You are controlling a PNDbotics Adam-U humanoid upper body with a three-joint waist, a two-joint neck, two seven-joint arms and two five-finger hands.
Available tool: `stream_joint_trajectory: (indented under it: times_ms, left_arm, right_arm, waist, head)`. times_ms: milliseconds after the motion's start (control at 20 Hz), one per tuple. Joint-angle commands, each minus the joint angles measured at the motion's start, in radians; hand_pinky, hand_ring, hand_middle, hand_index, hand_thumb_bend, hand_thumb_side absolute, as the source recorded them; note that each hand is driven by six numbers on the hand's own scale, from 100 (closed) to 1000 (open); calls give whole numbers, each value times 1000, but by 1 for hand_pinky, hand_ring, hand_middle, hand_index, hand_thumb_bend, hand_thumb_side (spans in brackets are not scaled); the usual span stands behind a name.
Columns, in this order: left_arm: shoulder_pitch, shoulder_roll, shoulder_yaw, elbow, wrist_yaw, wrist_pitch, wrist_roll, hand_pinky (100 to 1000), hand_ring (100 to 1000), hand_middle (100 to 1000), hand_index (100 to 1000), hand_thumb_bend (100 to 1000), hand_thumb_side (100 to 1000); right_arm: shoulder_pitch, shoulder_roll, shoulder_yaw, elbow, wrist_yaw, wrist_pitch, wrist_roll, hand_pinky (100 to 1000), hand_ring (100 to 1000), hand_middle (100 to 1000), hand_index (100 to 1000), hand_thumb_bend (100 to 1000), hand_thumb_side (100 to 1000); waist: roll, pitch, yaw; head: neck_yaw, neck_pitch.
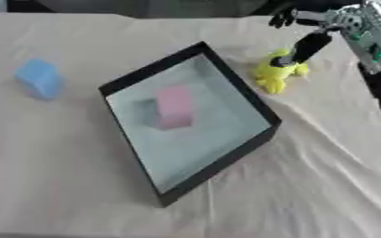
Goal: Pick up objects on the table and place them in the box.
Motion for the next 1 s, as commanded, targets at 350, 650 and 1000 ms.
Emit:
stream_joint_trajectory:
  times_ms: [350,650,1000]
  left_arm:
    - [-10,6,2,-10,1,-1,-5,834,746,773,776,100,801]
    - [-10,1,1,-11,1,-1,-8,835,747,773,776,100,802]
    - [-10,-4,0,-10,3,-1,-10,836,747,773,776,100,804]
  right_arm:
    - [-29,-9,-46,98,114,-22,-28,903,904,854,921,464,405]
    - [-41,11,-58,147,184,-29,-42,901,908,863,923,466,421]
    - [-52,45,-70,206,247,-39,-66,899,904,863,923,467,426]
  waist:
    - [0,-6,0]
    - [2,-1,1]
    - [4,5,1]
  head:
    - [0,-1]
    - [-3,-1]
    - [-11,-1]
